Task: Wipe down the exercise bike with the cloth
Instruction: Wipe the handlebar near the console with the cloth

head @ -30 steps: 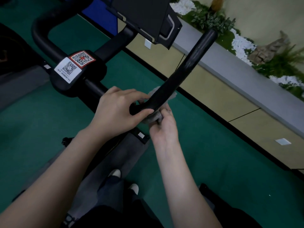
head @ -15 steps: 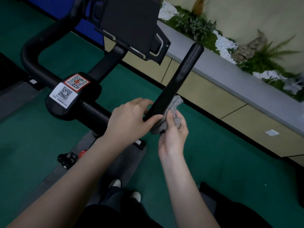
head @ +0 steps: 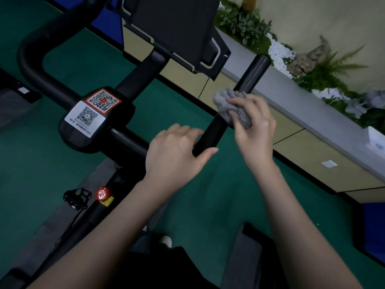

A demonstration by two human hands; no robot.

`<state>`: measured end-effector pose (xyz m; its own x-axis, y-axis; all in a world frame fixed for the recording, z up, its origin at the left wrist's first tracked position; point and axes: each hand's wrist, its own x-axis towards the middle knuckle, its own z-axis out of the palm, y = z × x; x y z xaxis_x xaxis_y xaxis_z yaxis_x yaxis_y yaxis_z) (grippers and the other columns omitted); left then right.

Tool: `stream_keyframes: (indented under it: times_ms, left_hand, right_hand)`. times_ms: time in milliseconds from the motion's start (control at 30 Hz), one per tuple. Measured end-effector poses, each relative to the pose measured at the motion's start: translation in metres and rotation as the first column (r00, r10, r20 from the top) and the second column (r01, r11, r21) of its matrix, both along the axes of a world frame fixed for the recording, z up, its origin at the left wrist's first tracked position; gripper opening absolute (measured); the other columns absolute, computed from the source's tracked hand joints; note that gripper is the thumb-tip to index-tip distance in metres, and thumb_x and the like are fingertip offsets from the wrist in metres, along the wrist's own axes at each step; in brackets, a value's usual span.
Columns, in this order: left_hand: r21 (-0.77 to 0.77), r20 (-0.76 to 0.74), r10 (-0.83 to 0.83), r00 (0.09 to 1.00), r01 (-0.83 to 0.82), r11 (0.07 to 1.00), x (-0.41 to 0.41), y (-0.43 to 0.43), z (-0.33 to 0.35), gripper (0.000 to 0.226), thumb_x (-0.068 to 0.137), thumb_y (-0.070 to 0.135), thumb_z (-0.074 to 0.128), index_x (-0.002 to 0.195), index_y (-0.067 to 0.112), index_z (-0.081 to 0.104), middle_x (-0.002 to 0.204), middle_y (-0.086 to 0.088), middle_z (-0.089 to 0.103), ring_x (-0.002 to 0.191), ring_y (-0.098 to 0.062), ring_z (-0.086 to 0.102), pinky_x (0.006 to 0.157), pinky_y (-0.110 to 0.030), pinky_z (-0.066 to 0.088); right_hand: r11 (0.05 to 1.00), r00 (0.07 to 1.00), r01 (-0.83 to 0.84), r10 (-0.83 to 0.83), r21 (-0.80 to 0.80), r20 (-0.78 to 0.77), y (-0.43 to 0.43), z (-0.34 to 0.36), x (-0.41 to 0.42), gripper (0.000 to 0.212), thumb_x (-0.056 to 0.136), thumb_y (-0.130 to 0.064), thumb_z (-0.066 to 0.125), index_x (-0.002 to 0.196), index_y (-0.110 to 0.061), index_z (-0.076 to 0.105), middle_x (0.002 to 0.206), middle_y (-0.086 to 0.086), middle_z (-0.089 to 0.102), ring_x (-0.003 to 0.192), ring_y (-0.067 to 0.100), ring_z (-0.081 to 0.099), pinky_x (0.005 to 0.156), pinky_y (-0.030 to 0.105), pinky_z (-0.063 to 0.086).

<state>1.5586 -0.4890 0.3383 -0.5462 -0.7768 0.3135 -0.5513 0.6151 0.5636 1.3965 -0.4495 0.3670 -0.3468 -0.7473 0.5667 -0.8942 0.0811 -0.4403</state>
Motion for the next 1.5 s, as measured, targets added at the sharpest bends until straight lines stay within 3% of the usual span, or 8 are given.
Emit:
stream_keyframes:
  times_ms: [100, 300, 567, 733, 900, 1100, 1267, 1500]
  left_hand:
    - [0.023, -0.038, 0.012, 0.999, -0.011, 1.0, 0.002, 0.001, -0.001, 0.048, 0.078, 0.063, 0.06, 0.099, 0.021, 0.072, 0.078, 0.006, 0.067, 0.083, -0.019, 0.061, 0.072, -0.034, 0.047]
    - [0.094, -0.129, -0.013, 0.992, 0.025, 0.995, 0.011, -0.003, 0.002, 0.044, 0.074, 0.056, 0.069, 0.089, 0.016, 0.073, 0.079, 0.004, 0.067, 0.084, -0.02, 0.058, 0.08, -0.037, 0.046]
    - [0.188, -0.187, -0.077, 0.979, 0.112, 0.976, 0.017, -0.002, 0.004, 0.037, 0.071, 0.045, 0.077, 0.089, 0.012, 0.072, 0.083, 0.001, 0.066, 0.085, -0.02, 0.059, 0.084, -0.038, 0.045]
    - [0.17, -0.151, -0.069, 0.986, 0.095, 0.981, 0.016, -0.002, 0.003, 0.039, 0.073, 0.051, 0.074, 0.091, 0.016, 0.072, 0.082, 0.004, 0.064, 0.075, -0.019, 0.062, 0.069, -0.026, 0.041]
    - [0.185, -0.143, -0.068, 0.987, 0.094, 0.978, 0.016, -0.003, 0.003, 0.038, 0.074, 0.05, 0.073, 0.093, 0.018, 0.069, 0.088, 0.005, 0.063, 0.078, -0.022, 0.062, 0.074, -0.03, 0.044]
    - [0.191, -0.142, -0.06, 0.988, 0.087, 0.978, 0.015, -0.001, 0.003, 0.037, 0.075, 0.05, 0.072, 0.094, 0.018, 0.068, 0.087, 0.004, 0.063, 0.079, -0.023, 0.061, 0.077, -0.033, 0.045]
    - [0.188, -0.124, -0.065, 0.99, 0.088, 0.978, 0.015, -0.001, 0.001, 0.037, 0.076, 0.051, 0.071, 0.094, 0.018, 0.067, 0.088, 0.004, 0.062, 0.081, -0.023, 0.061, 0.079, -0.034, 0.045]
    - [0.191, -0.093, -0.097, 0.991, 0.113, 0.975, 0.017, -0.004, 0.003, 0.04, 0.084, 0.055, 0.058, 0.101, 0.019, 0.063, 0.09, 0.005, 0.061, 0.073, -0.019, 0.06, 0.068, -0.031, 0.046]
  right_hand:
    - [0.997, 0.993, -0.066, 0.069, 0.036, -0.097, -0.009, 0.012, 0.0, 0.021, 0.083, 0.003, 0.064, 0.103, -0.002, 0.069, 0.103, 0.018, 0.059, 0.101, 0.028, 0.056, 0.089, 0.021, 0.04]
    - [0.893, 0.949, -0.162, 0.257, 0.42, -0.18, -0.021, 0.024, 0.009, 0.02, 0.083, -0.002, 0.069, 0.103, -0.005, 0.07, 0.099, 0.013, 0.063, 0.097, 0.032, 0.053, 0.082, 0.019, 0.03]
    - [0.488, 0.845, -0.371, 0.529, 0.79, 0.07, -0.049, 0.045, 0.029, 0.02, 0.085, -0.01, 0.069, 0.104, -0.014, 0.071, 0.109, 0.003, 0.067, 0.106, 0.016, 0.059, 0.095, 0.025, 0.041]
    - [0.457, 0.883, -0.231, 0.469, 0.859, -0.011, -0.07, 0.053, 0.013, 0.02, 0.087, -0.013, 0.067, 0.106, -0.017, 0.07, 0.111, 0.004, 0.068, 0.106, 0.015, 0.056, 0.087, 0.018, 0.038]
    - [0.366, 0.849, -0.316, 0.521, 0.875, 0.089, -0.063, 0.05, 0.025, 0.018, 0.085, -0.015, 0.069, 0.103, -0.018, 0.071, 0.108, -0.002, 0.069, 0.103, 0.009, 0.058, 0.091, 0.019, 0.041]
    - [0.524, 0.885, -0.194, 0.458, 0.83, -0.082, -0.066, 0.054, 0.014, 0.018, 0.085, -0.01, 0.069, 0.103, -0.013, 0.071, 0.111, 0.006, 0.066, 0.108, 0.021, 0.057, 0.097, 0.028, 0.04]
    - [0.528, 0.883, -0.293, 0.469, 0.797, 0.014, -0.05, 0.047, 0.017, 0.018, 0.083, -0.01, 0.072, 0.1, -0.014, 0.071, 0.105, 0.002, 0.064, 0.103, 0.017, 0.058, 0.096, 0.029, 0.042]
    - [0.914, 0.976, -0.089, 0.16, 0.395, -0.15, -0.028, 0.025, -0.005, 0.019, 0.083, 0.0, 0.066, 0.101, -0.006, 0.07, 0.104, 0.014, 0.059, 0.103, 0.031, 0.055, 0.089, 0.033, 0.041]
